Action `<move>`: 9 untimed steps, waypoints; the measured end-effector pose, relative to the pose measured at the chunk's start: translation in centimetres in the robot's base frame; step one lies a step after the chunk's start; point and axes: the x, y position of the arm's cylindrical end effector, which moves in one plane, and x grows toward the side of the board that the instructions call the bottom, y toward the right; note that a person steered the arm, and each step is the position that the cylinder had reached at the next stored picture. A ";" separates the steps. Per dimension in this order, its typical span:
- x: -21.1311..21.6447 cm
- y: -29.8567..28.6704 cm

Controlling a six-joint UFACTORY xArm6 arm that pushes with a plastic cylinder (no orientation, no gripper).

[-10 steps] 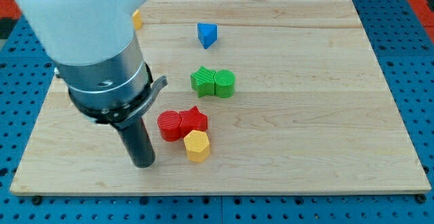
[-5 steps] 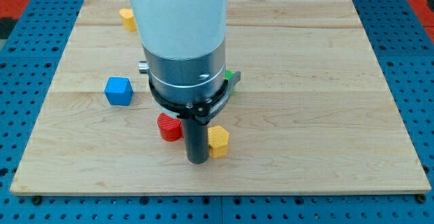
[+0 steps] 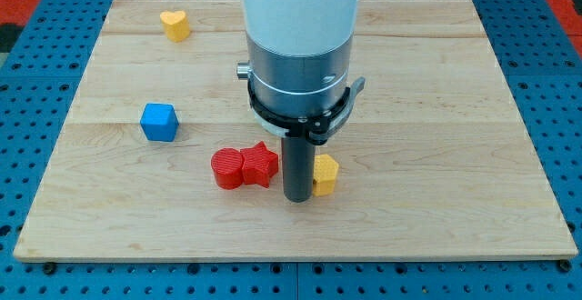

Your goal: Push the yellow hexagon to the right side of the blue triangle

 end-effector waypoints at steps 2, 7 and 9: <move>-0.4 4.7; -7.1 9.4; -13.3 12.3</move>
